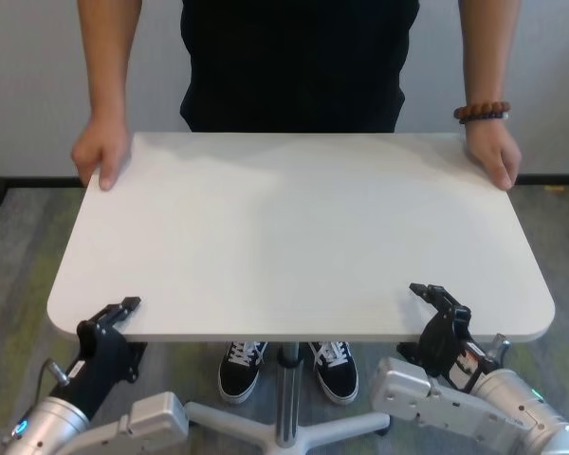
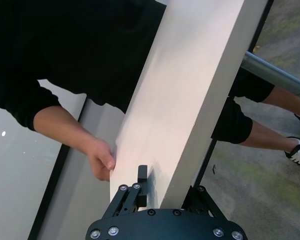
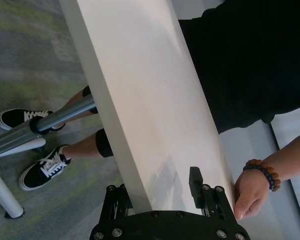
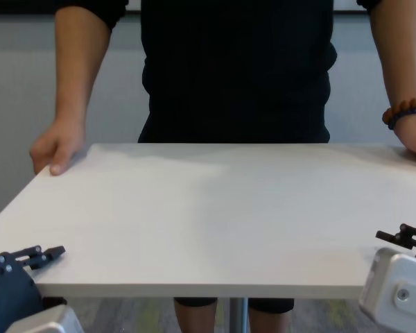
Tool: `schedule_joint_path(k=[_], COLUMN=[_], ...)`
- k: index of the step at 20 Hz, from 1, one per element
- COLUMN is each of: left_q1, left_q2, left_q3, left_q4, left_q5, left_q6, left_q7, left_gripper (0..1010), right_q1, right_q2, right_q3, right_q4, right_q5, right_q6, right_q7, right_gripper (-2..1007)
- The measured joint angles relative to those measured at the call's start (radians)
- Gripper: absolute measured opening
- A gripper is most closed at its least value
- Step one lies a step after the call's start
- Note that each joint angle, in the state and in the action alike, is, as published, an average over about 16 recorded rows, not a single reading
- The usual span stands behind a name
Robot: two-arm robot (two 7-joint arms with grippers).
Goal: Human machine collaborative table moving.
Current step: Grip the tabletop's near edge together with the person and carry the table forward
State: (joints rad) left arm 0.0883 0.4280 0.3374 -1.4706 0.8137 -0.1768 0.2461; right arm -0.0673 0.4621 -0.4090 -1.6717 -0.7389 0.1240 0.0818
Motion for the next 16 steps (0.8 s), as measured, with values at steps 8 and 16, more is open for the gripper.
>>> schedule_joint_path(k=[8, 16], left_q1=[-0.02, -0.051], left_q2=[-0.006, -0.02], left_q3=[-0.004, 0.009], left_q4=[0.008, 0.028], left_q5=[0.006, 0.022], left_q6=[0.004, 0.011], left_q7=[-0.001, 0.003], left_gripper=[316, 315], right_q1=[0.041, 0.088], right_q2=[-0.02, -0.031], right_q3=[-0.001, -0.003], right_q4=[0.028, 0.061], right_q5=[-0.018, -0.032], right_q6=[-0.034, -0.062], right_q7=[0.019, 0.036], right_gripper=[636, 636])
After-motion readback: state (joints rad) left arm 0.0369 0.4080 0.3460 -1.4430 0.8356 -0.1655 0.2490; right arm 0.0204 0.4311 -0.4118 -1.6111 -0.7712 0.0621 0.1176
